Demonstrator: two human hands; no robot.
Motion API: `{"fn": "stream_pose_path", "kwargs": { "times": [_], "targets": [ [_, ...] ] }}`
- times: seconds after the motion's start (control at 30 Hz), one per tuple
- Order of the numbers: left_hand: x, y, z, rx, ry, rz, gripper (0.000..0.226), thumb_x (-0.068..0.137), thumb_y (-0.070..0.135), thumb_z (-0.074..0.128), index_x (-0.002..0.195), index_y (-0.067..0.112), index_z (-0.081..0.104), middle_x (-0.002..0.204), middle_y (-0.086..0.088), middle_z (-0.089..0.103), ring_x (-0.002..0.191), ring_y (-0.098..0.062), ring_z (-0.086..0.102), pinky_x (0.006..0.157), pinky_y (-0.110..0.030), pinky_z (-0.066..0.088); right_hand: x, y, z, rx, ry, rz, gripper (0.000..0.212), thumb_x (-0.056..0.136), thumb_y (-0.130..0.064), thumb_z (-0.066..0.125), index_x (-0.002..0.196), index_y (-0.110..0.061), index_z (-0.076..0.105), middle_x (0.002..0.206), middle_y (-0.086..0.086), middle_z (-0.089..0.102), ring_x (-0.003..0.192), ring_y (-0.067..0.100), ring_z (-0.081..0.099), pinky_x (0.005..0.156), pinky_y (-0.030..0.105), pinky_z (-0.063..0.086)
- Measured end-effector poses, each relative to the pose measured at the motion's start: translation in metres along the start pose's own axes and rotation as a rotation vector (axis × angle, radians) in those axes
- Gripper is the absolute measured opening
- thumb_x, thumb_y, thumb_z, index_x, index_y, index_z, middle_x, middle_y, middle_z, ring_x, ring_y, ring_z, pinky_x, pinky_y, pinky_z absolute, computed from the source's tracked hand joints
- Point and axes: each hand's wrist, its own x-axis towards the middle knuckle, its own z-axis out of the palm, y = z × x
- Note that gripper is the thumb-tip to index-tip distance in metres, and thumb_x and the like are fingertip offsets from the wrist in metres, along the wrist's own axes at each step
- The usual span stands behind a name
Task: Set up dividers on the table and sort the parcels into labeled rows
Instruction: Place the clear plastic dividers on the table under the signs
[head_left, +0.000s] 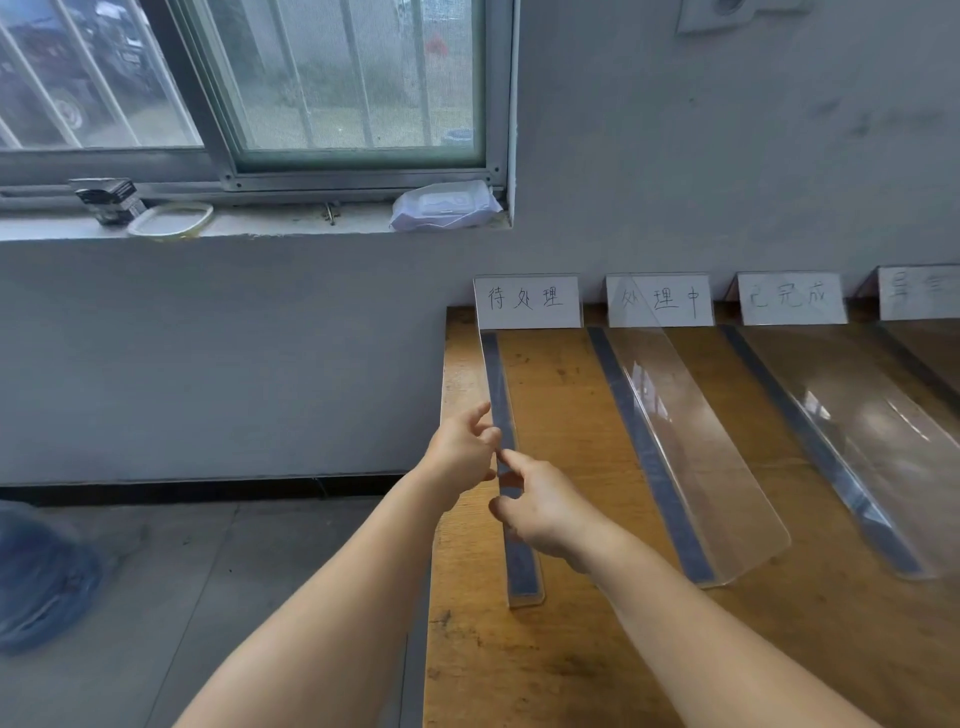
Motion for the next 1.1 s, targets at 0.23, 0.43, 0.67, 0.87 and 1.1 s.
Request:
{"fn": "stream_pose_path", "kwargs": {
  "times": [0.23, 0.43, 0.67, 0.87, 1.1],
  "targets": [
    [-0.007, 0.0, -0.001, 0.074, 0.012, 0.027, 0.051, 0.1, 0.022, 0.047, 0.148, 0.027, 0.032, 0.131, -0.004, 0.056, 0.094, -0.021, 0.066, 0.083, -0.044, 0.057, -0.003, 0.004, 0.001, -0.049, 0.01, -0.011, 0.064, 0.094, -0.026, 0.057, 0.149, -0.022, 0.025, 0.145, 0.0, 0.042, 0.128, 0.021, 0.044, 0.099, 0.031, 0.039],
    [-0.017, 0.003, -0.004, 0.339, 0.033, 0.099, 0.052, 0.101, 0.031, 0.043, 0.15, 0.024, 0.028, 0.144, -0.004, 0.047, 0.117, -0.021, 0.055, 0.089, -0.028, 0.045, -0.003, 0.011, 0.002, -0.156, 0.045, -0.043, 0.06, 0.098, -0.031, 0.047, 0.15, -0.022, 0.021, 0.155, 0.0, 0.026, 0.142, 0.02, 0.025, 0.111, 0.035, 0.026],
    [-0.037, 0.013, 0.0, 0.749, 0.011, 0.273, 0.062, 0.1, 0.033, 0.044, 0.153, 0.018, 0.015, 0.159, 0.0, 0.021, 0.14, -0.02, 0.032, 0.107, -0.034, 0.033, -0.009, 0.024, -0.009, -0.443, 0.173, -0.074, 0.063, 0.098, -0.036, 0.044, 0.151, -0.02, 0.014, 0.159, -0.003, 0.013, 0.146, 0.017, 0.006, 0.116, 0.038, 0.009],
    [-0.05, 0.029, 0.008, 0.882, 0.019, 0.399, 0.063, 0.099, 0.034, 0.046, 0.152, 0.015, 0.017, 0.158, 0.001, 0.023, 0.141, -0.019, 0.028, 0.108, -0.034, 0.032, -0.021, 0.033, -0.026, -0.55, 0.305, -0.06, 0.066, 0.096, -0.039, 0.047, 0.151, -0.025, 0.012, 0.159, -0.004, 0.012, 0.146, 0.019, 0.003, 0.116, 0.042, 0.007],
    [-0.058, 0.049, 0.038, 0.972, 0.013, 0.49, 0.063, 0.098, 0.037, 0.048, 0.151, 0.016, 0.021, 0.157, -0.002, 0.027, 0.145, -0.023, 0.022, 0.115, -0.039, 0.028, -0.041, 0.037, -0.064, -0.636, 0.419, -0.072, 0.068, 0.096, -0.041, 0.047, 0.151, -0.023, 0.012, 0.159, -0.002, 0.012, 0.146, 0.022, 0.002, 0.116, 0.043, 0.005]
  ]
}}
